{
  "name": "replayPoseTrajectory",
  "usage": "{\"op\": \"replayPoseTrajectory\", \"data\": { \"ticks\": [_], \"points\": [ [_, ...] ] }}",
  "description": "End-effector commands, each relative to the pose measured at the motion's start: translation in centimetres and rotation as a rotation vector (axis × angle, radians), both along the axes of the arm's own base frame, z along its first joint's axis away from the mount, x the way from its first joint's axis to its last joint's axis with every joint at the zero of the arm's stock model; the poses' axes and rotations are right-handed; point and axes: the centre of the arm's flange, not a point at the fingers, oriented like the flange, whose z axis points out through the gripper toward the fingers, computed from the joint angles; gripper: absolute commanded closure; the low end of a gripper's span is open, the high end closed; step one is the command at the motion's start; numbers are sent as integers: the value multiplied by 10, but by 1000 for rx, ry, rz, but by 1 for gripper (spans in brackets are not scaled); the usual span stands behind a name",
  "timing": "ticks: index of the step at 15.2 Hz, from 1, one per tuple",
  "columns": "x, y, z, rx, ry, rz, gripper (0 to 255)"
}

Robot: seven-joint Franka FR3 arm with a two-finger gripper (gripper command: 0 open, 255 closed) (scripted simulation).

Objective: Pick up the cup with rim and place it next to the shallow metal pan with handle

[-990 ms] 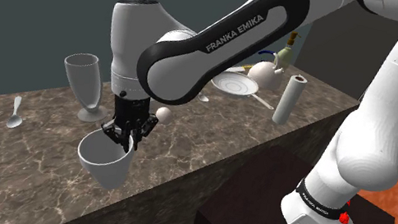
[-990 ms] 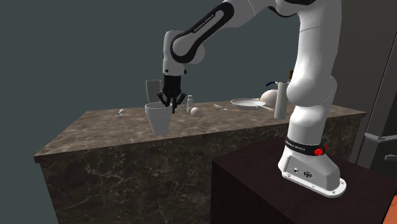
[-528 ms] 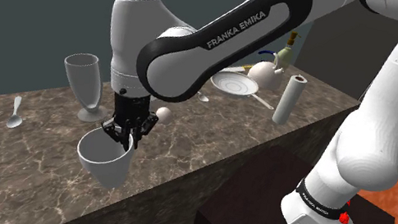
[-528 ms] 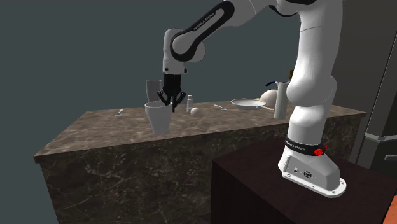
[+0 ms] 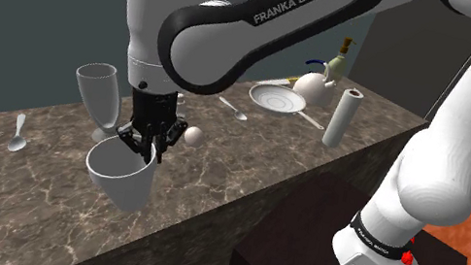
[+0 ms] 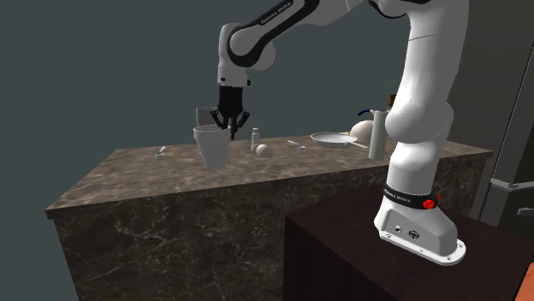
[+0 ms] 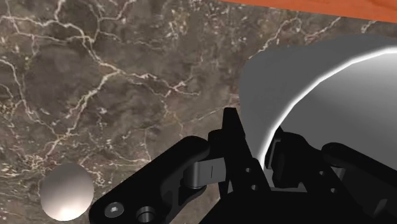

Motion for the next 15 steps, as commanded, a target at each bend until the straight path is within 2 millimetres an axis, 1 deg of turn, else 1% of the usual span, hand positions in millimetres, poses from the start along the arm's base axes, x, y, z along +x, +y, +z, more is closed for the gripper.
{"op": "replayPoseTrajectory", "data": {
  "ticks": [1, 15],
  "points": [
    [0, -1, 10, 0, 0, 0, 255],
    [0, -1, 84, 0, 0, 0, 255]
  ]
}}
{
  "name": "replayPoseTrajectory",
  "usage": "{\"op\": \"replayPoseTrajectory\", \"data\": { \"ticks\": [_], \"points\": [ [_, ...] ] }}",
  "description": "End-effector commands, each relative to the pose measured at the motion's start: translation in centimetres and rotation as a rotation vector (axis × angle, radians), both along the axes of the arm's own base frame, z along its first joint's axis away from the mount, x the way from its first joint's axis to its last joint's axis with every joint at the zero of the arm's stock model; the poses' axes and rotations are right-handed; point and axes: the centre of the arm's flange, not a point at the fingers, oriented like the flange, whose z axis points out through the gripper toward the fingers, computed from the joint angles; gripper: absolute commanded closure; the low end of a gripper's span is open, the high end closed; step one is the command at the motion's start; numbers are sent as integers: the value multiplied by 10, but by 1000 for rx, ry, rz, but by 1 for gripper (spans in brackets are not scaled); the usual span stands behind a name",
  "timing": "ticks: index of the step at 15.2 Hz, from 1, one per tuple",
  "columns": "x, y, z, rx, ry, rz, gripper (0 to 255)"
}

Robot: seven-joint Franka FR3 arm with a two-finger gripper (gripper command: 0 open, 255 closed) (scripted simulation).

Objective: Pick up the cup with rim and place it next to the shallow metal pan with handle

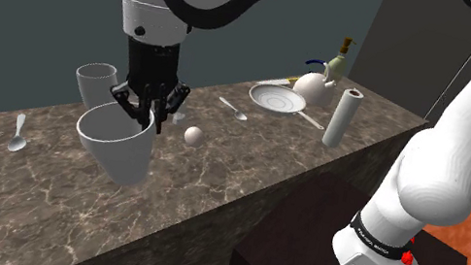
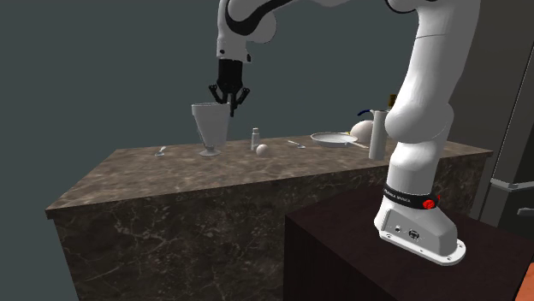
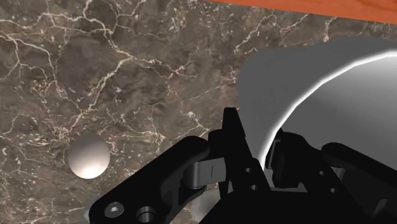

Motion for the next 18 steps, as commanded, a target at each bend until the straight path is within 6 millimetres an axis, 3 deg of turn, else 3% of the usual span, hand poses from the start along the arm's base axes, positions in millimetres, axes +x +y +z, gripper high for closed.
{"op": "replayPoseTrajectory", "data": {
  "ticks": [1, 15, 18],
  "points": [
    [0, 1, 11, 0, 0, 0, 255],
    [0, 1, 80, 0, 0, 0, 255],
    [-4, -38, 80, 0, 0, 0, 255]
  ]
}}
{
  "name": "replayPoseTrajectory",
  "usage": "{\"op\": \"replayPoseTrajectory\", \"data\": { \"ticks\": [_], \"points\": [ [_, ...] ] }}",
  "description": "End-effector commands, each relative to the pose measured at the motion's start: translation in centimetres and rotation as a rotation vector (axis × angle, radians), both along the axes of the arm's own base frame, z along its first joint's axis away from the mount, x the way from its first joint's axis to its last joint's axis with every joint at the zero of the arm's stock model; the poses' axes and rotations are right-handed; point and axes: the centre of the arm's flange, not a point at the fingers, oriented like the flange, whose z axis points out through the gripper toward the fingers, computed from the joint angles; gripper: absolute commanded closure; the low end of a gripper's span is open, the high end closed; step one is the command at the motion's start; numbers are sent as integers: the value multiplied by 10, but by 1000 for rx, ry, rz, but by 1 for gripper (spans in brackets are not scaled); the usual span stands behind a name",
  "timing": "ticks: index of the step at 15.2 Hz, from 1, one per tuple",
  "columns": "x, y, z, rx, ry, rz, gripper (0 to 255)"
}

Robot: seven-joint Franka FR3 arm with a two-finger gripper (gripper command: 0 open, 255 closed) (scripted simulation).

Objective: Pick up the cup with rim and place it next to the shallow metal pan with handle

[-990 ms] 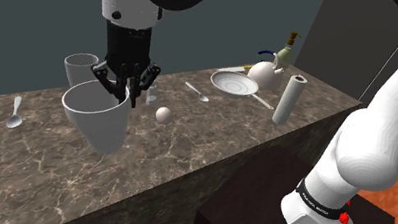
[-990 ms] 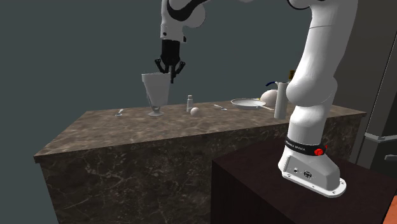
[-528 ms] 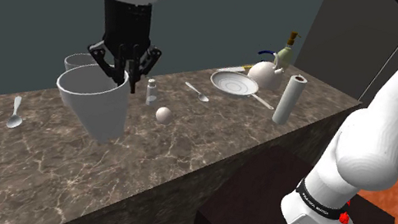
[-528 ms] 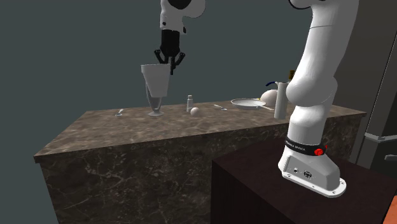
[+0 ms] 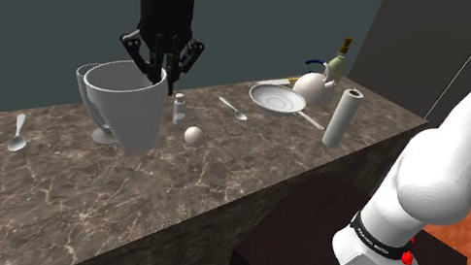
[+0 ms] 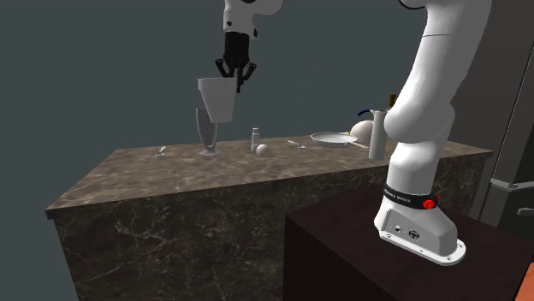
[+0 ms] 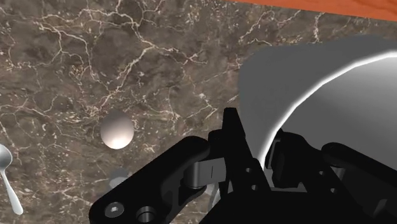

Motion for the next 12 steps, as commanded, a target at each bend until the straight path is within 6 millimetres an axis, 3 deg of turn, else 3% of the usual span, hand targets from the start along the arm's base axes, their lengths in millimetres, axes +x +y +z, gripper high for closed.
{"op": "replayPoseTrajectory", "data": {
  "ticks": [1, 12],
  "points": [
    [-4, -25, 3, 1, -1, 1, 255],
    [-18, -169, 4, 1, -1, 1, 255]
  ]
}}
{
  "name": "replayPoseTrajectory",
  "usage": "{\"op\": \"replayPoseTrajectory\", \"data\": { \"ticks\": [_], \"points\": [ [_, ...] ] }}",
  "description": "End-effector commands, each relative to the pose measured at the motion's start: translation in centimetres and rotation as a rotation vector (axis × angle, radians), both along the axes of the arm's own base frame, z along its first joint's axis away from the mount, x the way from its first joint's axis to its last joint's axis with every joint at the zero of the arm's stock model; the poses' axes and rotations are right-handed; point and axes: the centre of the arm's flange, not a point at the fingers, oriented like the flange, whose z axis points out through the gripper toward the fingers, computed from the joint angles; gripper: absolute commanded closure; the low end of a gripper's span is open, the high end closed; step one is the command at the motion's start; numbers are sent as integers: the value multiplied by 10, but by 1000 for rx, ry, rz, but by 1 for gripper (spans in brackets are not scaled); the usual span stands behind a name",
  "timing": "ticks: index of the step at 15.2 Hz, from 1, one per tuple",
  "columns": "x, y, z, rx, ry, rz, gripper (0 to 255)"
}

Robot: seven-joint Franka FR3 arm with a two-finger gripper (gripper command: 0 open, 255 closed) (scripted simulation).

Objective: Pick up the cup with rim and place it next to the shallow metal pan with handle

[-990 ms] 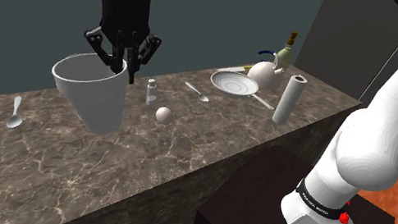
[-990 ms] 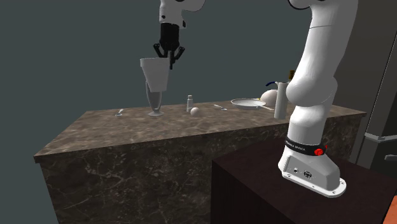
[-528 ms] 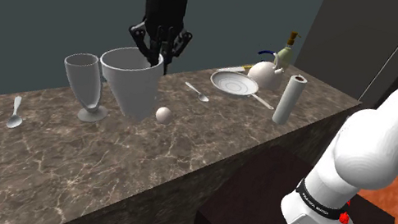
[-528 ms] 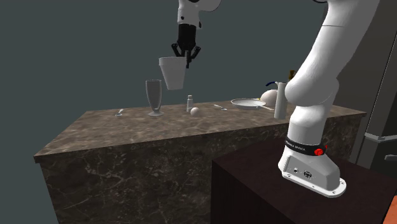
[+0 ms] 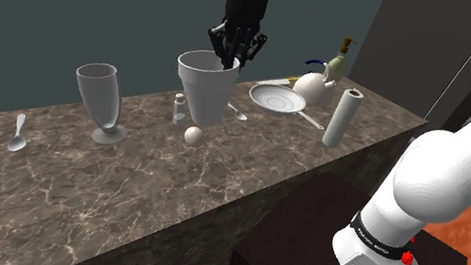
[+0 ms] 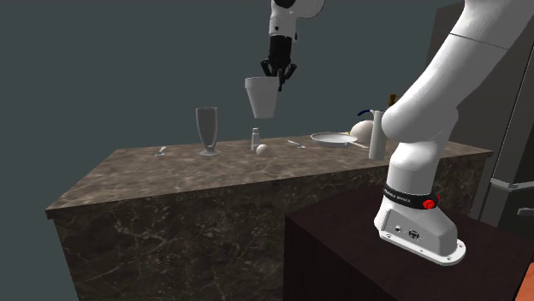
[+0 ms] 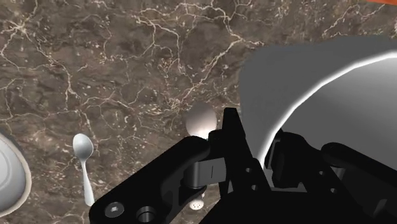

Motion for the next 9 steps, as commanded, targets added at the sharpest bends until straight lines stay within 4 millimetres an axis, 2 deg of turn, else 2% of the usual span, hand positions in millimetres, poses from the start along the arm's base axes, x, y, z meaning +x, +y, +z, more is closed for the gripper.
{"op": "replayPoseTrajectory", "data": {
  "ticks": [1, 9],
  "points": [
    [-1, -24, 0, 1, 0, 2, 255],
    [-11, -129, 1, 1, 0, 2, 255]
  ]
}}
